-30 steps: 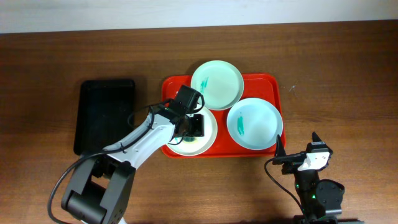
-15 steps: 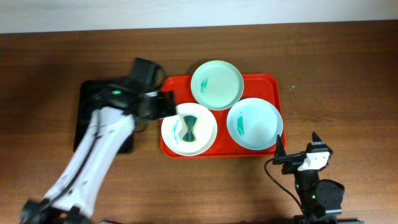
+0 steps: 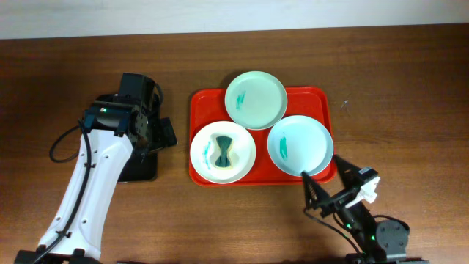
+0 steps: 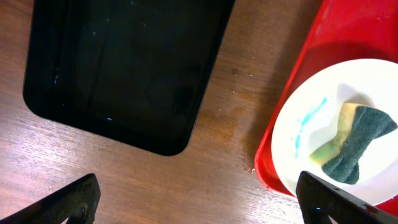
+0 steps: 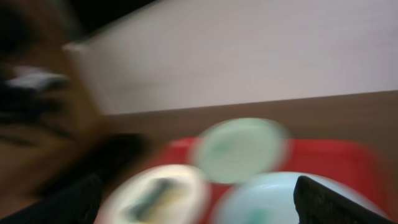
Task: Clean dirty plates on tray and stack at the side
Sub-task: 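Grasp the white plate rim with the right gripper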
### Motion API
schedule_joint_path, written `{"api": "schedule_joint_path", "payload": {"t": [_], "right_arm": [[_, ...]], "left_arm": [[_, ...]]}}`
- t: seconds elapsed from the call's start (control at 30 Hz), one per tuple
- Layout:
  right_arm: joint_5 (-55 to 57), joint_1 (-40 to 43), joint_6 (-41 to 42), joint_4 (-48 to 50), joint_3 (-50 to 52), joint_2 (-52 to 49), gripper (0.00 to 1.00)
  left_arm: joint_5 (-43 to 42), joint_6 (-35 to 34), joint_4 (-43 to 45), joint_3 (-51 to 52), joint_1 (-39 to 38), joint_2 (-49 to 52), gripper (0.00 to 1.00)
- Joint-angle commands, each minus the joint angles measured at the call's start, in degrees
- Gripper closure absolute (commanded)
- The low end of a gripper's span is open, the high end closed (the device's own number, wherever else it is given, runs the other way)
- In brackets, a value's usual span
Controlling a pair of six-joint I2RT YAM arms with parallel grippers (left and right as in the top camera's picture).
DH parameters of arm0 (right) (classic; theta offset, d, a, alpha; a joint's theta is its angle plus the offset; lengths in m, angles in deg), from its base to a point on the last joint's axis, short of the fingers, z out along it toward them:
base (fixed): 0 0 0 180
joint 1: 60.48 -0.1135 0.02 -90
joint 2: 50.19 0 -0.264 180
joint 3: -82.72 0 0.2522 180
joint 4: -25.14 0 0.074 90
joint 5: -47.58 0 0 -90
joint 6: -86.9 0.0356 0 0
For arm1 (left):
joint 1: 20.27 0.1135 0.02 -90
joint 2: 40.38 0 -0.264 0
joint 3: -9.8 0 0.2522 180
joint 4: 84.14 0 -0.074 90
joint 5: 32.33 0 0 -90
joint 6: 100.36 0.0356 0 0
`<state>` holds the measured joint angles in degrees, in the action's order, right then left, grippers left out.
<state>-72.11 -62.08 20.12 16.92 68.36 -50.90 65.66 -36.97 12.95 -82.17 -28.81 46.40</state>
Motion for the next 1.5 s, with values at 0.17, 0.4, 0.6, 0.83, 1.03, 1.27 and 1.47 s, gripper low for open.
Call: {"api": "schedule_joint_path", "payload": {"t": [0.17, 0.4, 0.6, 0.83, 1.03, 1.27, 1.47], "right_arm": [[-3.48, -0.20, 26.29, 29.94, -6.99, 0.02, 0.02], [3.21, -0.20, 0.26, -28.44, -45.90, -16.83, 0.02], [1.60, -0.26, -5.03, -69.07, -72.32, -45.92, 0.01], [-5.53, -4.96, -10.19, -69.07, -70.97, -67.43, 0.42], [5.75, -17.31, -10.01, -57.46, -70.93, -84.35, 0.24], [14.23, -21.27, -6.25, -45.79, -70.93, -97.92, 0.32], [11.32, -21.97, -8.33, -41.92, -70.93, -104.83, 0.55]], "left_arm": [[0.17, 0.48, 0.33, -0.26, 0.17, -0.02, 0.01], [0.17, 0.48, 0.50, -0.26, 0.17, -0.02, 0.01], [0.15, 0.48, 0.52, -0.26, 0.17, -0.02, 0.01], [0.13, 0.50, 0.50, -0.24, 0.17, -0.02, 0.01], [0.13, 0.48, 0.72, -0.26, 0.17, -0.02, 0.01], [0.15, 0.48, 1.18, -0.24, 0.17, -0.02, 0.01], [0.15, 0.48, 1.57, -0.26, 0.17, -0.02, 0.01]]}}
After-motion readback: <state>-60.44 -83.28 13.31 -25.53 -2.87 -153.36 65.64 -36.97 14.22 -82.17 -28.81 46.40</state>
